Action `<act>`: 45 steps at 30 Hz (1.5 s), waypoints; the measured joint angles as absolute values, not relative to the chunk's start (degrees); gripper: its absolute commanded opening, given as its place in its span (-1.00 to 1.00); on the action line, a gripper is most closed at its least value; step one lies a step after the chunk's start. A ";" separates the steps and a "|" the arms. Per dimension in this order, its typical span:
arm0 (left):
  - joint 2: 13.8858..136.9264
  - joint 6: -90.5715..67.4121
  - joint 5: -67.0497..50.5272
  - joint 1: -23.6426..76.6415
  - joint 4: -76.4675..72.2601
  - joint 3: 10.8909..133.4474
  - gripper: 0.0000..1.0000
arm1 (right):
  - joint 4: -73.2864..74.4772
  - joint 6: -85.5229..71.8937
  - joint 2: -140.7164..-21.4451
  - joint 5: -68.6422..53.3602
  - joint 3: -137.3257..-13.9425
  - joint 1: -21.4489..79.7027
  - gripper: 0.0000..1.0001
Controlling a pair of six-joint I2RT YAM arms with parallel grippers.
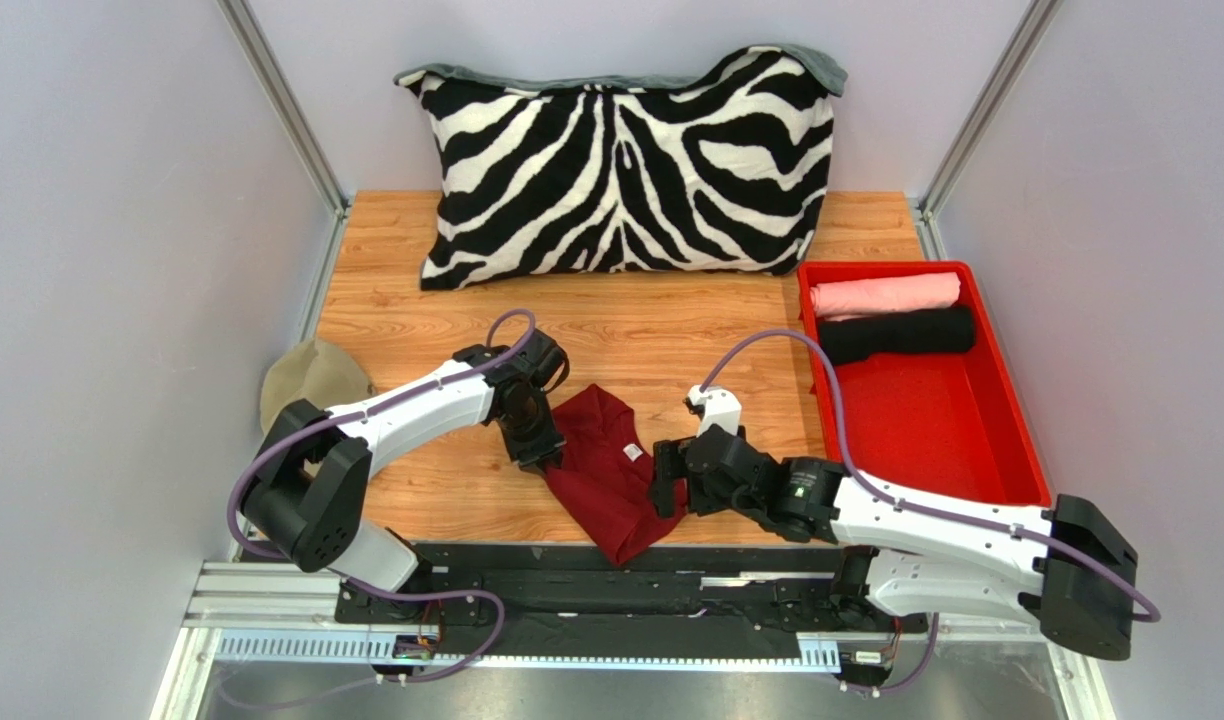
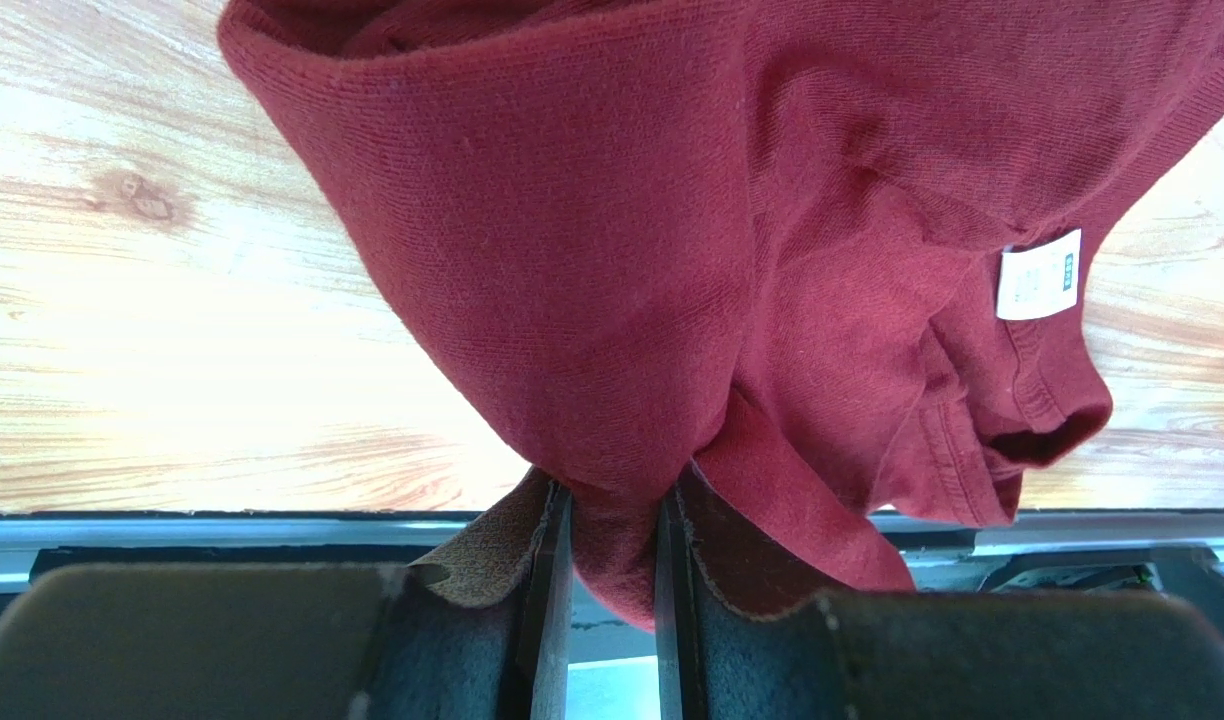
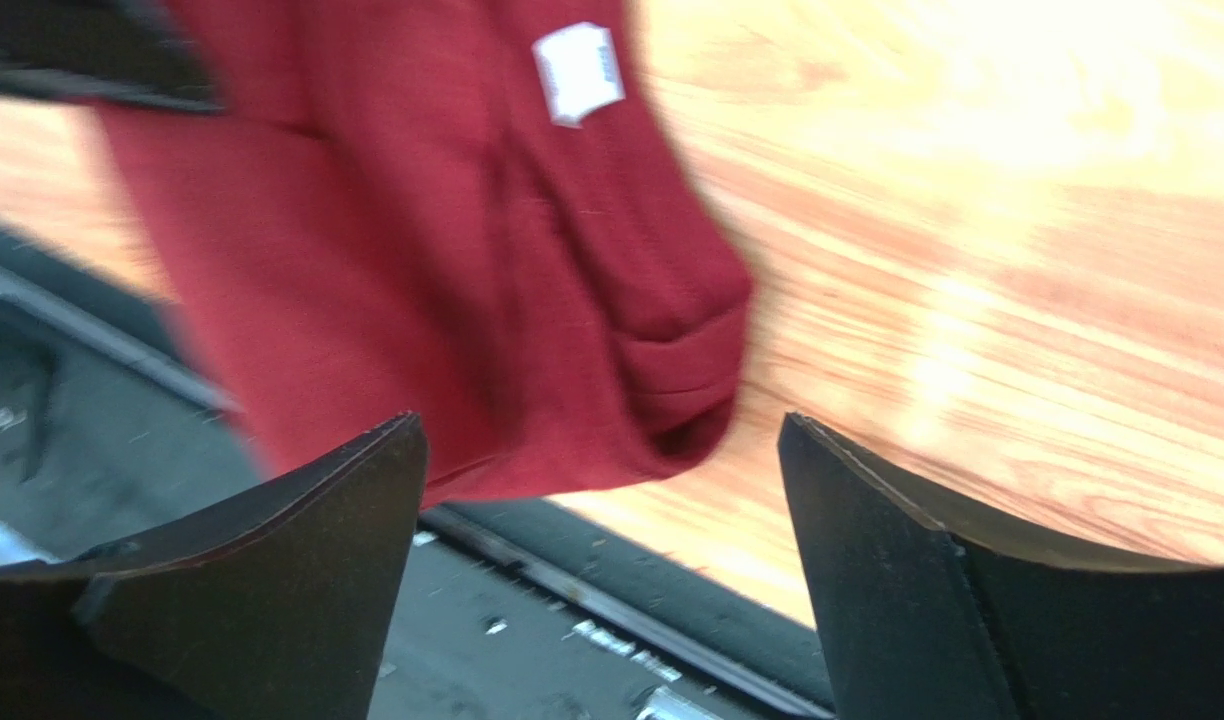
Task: Roll the t-shirts
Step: Roll the T-shirt to the center of the board.
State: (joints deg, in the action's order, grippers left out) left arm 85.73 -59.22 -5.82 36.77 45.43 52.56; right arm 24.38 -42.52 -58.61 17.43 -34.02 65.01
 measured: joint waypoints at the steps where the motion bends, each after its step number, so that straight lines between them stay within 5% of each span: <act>1: 85.73 -59.20 -5.82 36.77 45.43 52.53 -0.59 | 23.97 -42.70 -59.09 16.97 -33.41 64.20 0.73; 9: 85.73 -59.02 -5.82 36.77 45.41 52.53 -0.59 | 19.81 -44.10 -67.96 12.29 -30.70 59.83 0.15; 14: 85.73 -58.41 -5.80 36.77 45.28 52.51 -0.60 | 15.57 -43.75 -73.23 8.93 -30.79 57.41 -0.70; 20: 85.73 -56.86 -5.67 36.77 43.38 52.51 -0.67 | 13.61 -40.80 -79.22 5.76 -35.00 49.21 -0.95; 30: 88.99 -54.15 -4.69 36.77 37.15 53.87 -0.69 | 14.72 -33.10 -86.83 7.11 -43.38 40.93 -0.85; 37: 89.69 -53.91 -4.01 36.77 34.54 53.87 -0.69 | 17.28 -30.48 -86.30 8.71 -43.38 40.01 0.26; 45: 89.78 -54.98 -3.73 36.77 34.04 53.87 -0.68 | 26.06 -27.64 -75.33 16.29 -46.44 49.28 0.53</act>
